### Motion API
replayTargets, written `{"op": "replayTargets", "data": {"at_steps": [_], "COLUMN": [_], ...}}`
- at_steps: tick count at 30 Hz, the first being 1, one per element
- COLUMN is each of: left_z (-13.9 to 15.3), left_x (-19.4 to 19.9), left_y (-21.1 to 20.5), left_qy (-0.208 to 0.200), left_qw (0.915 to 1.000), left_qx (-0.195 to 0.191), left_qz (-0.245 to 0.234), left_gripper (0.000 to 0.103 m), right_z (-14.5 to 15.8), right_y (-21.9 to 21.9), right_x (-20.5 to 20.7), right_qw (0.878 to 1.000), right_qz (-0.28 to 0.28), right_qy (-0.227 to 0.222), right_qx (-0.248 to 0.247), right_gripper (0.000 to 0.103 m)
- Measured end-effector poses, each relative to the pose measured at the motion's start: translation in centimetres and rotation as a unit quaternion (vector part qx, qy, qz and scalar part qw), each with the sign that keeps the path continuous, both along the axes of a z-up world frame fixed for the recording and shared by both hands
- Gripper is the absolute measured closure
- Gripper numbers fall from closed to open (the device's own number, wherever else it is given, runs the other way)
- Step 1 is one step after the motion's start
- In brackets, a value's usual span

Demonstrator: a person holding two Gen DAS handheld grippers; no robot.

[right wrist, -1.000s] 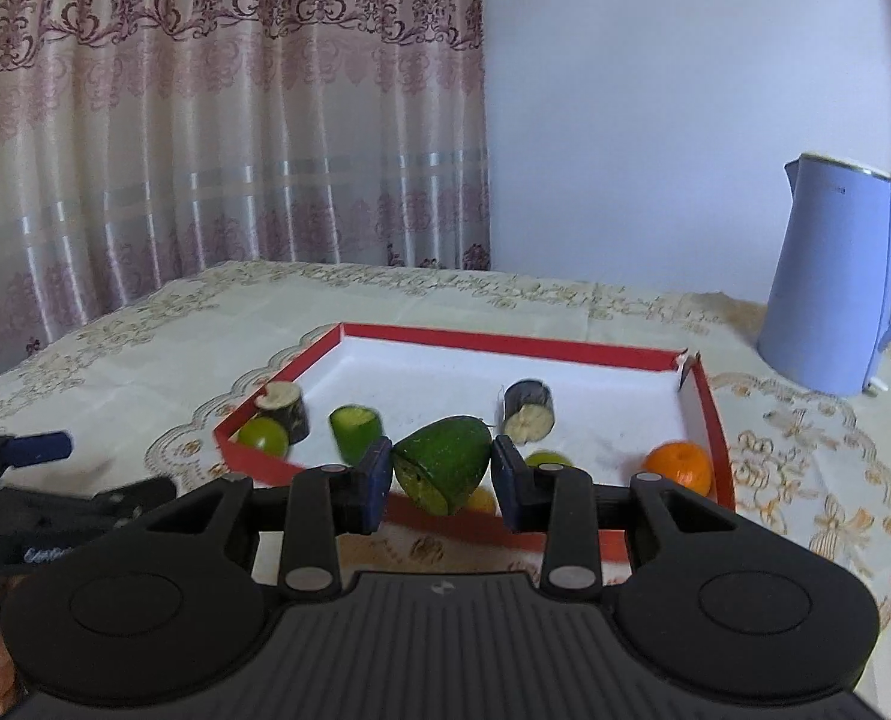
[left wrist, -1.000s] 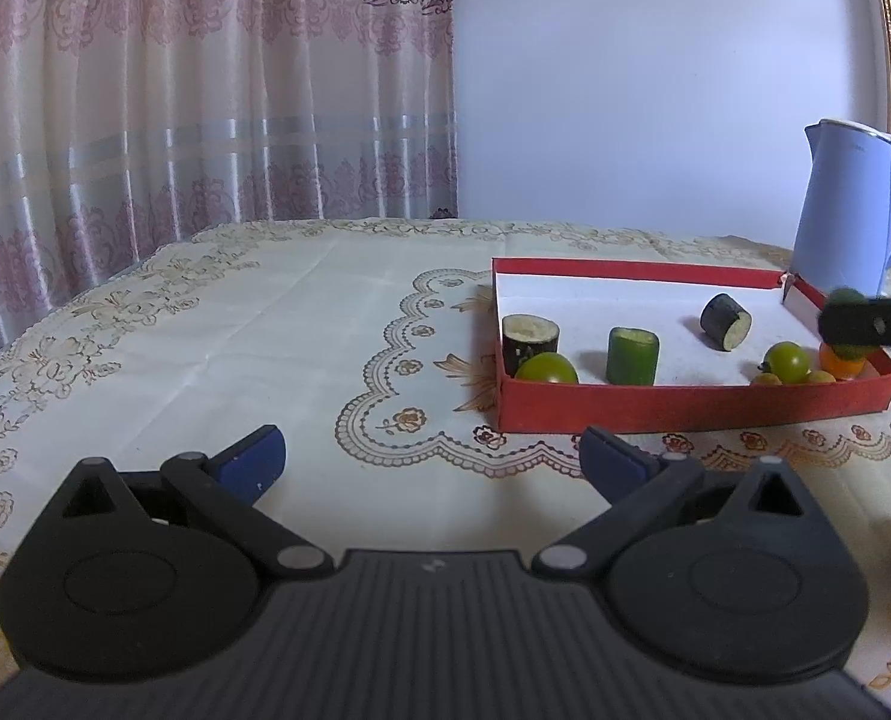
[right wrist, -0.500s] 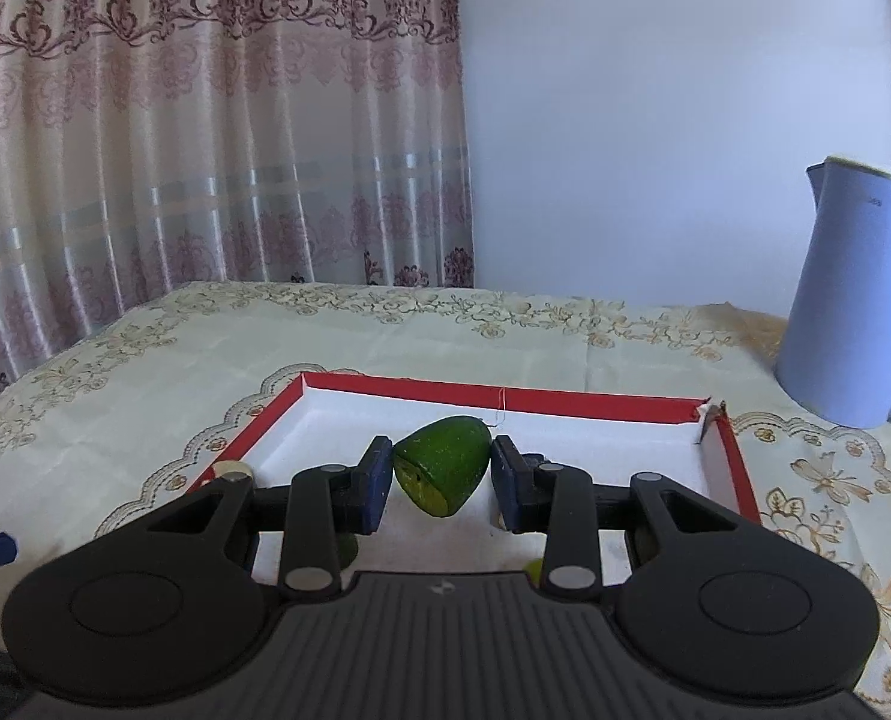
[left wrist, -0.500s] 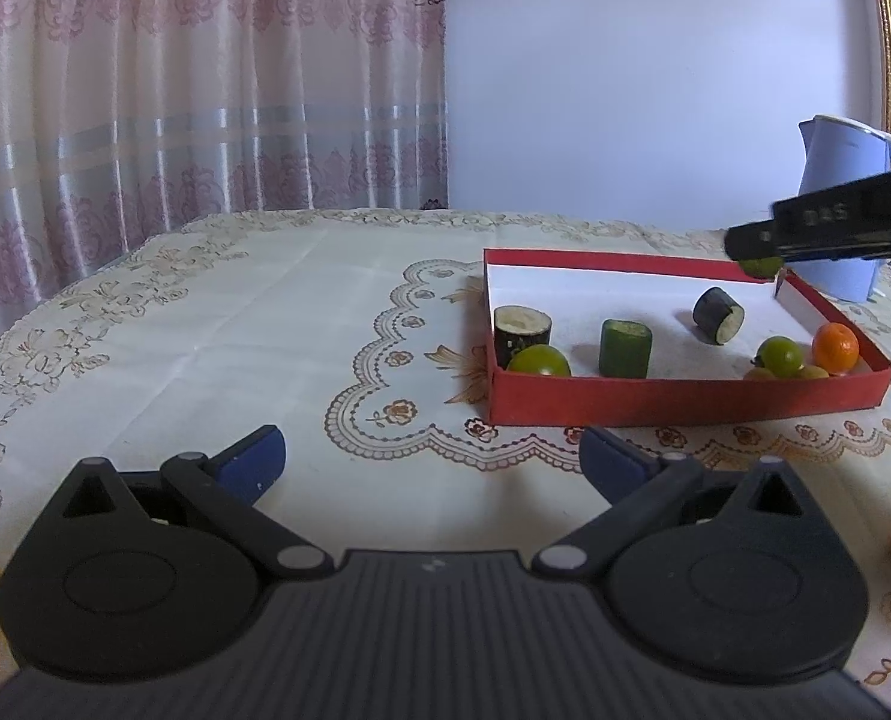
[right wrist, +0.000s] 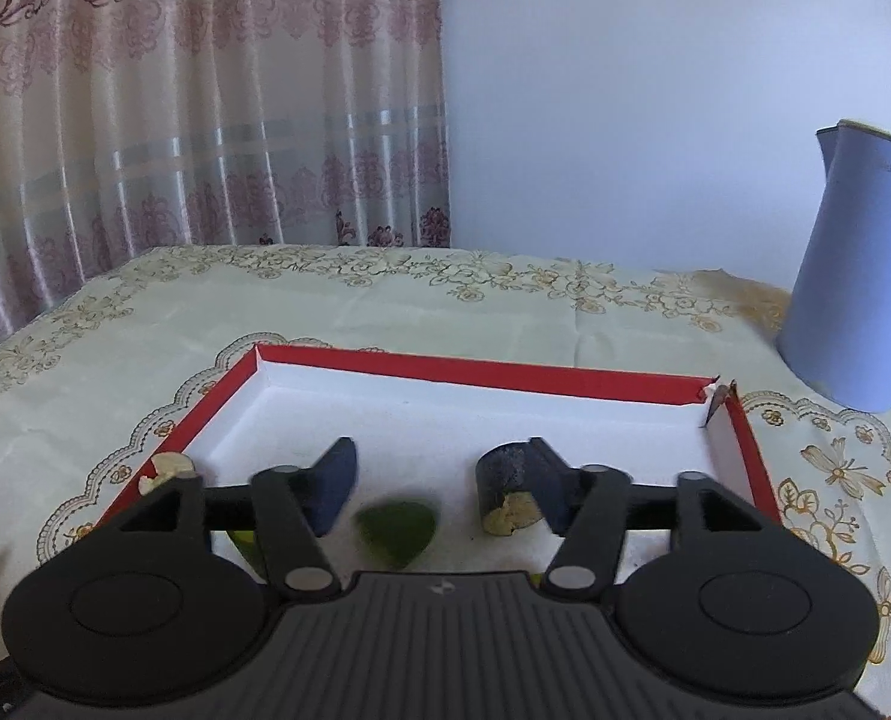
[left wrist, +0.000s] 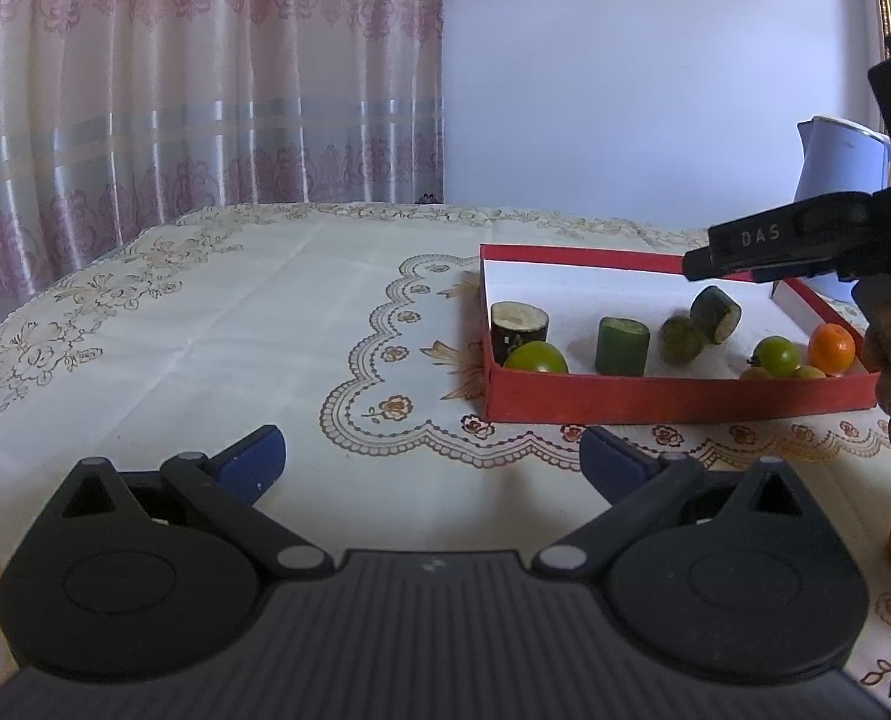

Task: Organize fruits
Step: 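Move the left tool toward the orange lying beside the tray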

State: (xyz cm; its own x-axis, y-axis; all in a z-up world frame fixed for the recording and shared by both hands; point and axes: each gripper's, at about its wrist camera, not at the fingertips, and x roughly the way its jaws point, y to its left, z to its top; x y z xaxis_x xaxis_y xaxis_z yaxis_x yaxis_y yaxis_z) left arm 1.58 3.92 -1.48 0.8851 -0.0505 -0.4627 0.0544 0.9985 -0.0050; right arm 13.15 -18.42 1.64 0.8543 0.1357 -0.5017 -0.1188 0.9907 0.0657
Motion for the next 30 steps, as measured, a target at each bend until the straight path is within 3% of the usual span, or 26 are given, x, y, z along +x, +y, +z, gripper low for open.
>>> {"op": "replayTargets", "data": {"at_steps": [7, 11, 15, 22, 25, 27, 30], "left_z": [0.0, -0.1, -0.1, 0.5, 0.8, 1.1, 1.6], "left_x": [0.1, 0.3, 0.4, -0.2, -0.9, -1.8, -3.8], "left_y": [0.0, 0.0, -0.2, -1.4, -3.0, -4.6, -7.3], "left_qy": [0.005, 0.010, 0.011, 0.000, -0.001, -0.008, -0.033], "left_qw": [1.0000, 0.9999, 0.9997, 0.9990, 0.9997, 0.9982, 0.9856], "left_qx": [0.000, 0.000, 0.007, 0.031, 0.026, 0.026, 0.036], "left_qz": [0.007, 0.012, 0.021, 0.032, -0.003, -0.053, -0.162], "left_gripper": [0.000, 0.000, 0.000, 0.000, 0.000, 0.000, 0.000], "right_z": [2.1, 2.9, 1.8, -2.1, -2.6, -2.6, -2.8], "right_y": [-2.5, -6.2, -10.4, -15.8, -16.9, -17.3, -17.8], "right_x": [-2.4, -5.1, -7.2, -8.3, -8.5, -8.8, -9.2], "right_qw": [0.998, 0.993, 0.987, 0.979, 0.977, 0.975, 0.974], "right_qz": [-0.005, -0.019, -0.068, -0.129, -0.140, -0.136, -0.132], "right_qy": [-0.044, -0.084, -0.113, -0.105, -0.106, -0.112, -0.116], "right_qx": [0.045, 0.084, 0.097, 0.114, 0.123, 0.133, 0.144], "right_gripper": [0.041, 0.041, 0.041, 0.040, 0.040, 0.040, 0.040]}}
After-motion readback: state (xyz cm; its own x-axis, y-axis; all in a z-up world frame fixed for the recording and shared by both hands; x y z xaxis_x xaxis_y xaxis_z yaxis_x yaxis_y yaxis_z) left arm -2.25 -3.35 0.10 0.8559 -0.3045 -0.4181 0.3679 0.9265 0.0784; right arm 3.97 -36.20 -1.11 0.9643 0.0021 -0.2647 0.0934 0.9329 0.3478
